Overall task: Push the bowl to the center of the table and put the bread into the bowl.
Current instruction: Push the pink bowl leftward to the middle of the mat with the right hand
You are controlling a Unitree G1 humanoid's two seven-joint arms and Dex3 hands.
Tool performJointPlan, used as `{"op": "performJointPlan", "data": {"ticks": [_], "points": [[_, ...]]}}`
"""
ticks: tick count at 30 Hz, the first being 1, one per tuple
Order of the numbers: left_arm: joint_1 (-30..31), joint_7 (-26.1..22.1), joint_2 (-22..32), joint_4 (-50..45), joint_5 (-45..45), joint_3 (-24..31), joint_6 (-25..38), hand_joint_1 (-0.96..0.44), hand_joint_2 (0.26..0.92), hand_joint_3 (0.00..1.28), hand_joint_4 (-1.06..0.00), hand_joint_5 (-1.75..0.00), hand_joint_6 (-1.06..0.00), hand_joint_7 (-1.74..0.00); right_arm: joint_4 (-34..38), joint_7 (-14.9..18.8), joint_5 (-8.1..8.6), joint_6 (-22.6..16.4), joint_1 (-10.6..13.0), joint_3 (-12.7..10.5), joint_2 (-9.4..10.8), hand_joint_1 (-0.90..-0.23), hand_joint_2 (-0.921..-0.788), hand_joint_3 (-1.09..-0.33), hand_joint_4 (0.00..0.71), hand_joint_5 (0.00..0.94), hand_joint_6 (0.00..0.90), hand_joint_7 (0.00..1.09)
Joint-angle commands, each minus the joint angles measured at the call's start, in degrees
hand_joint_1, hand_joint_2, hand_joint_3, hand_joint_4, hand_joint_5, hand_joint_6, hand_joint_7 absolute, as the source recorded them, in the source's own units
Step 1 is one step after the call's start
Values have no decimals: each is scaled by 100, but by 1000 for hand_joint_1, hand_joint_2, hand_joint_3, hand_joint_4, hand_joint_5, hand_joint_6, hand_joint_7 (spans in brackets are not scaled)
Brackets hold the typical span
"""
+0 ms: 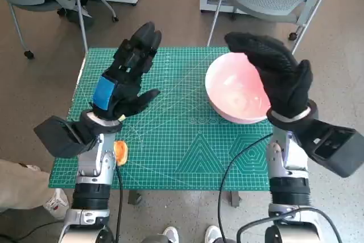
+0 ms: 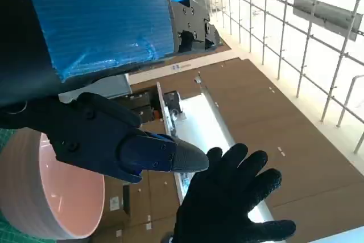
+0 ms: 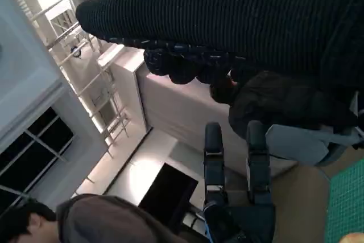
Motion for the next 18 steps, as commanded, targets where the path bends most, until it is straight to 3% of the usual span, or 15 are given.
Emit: {"op": "performJointPlan", "data": {"ticks": [1, 3, 7, 11, 18], "points": [[-28, 28, -1, -32, -6, 17, -42, -628, 921, 204, -105, -2, -118, -244, 472, -48, -8, -146, -104, -287, -274, -670, -921, -839, 74, 0, 3, 335], [-24, 30, -1, -25, -4, 17, -49, -628, 921, 205, -104, -2, -117, -245, 624, -96, -48, -227, -158, -362, -327, -672, -921, -839, 73, 0, 4, 334], [-15, 14, -7, 12, -21, 30, -68, -629, 921, 205, -103, -1, -117, -247, 1172, -802, -477, -540, -328, -609, -511, -675, -921, -848, 61, 1, 1, 319], [-11, 17, -15, 15, -21, 33, -69, -629, 921, 205, -102, -1, -116, -248, 1727, -1284, -719, -709, -499, -757, -667, -671, -921, -866, 44, 1, 0, 284], [-2, 27, -33, 22, -16, 31, -83, -631, 921, 204, -102, 0, -115, -251, 2610, -1695, -852, -746, -781, -889, -901, -669, -921, -882, 36, 0, 0, 260]]}}
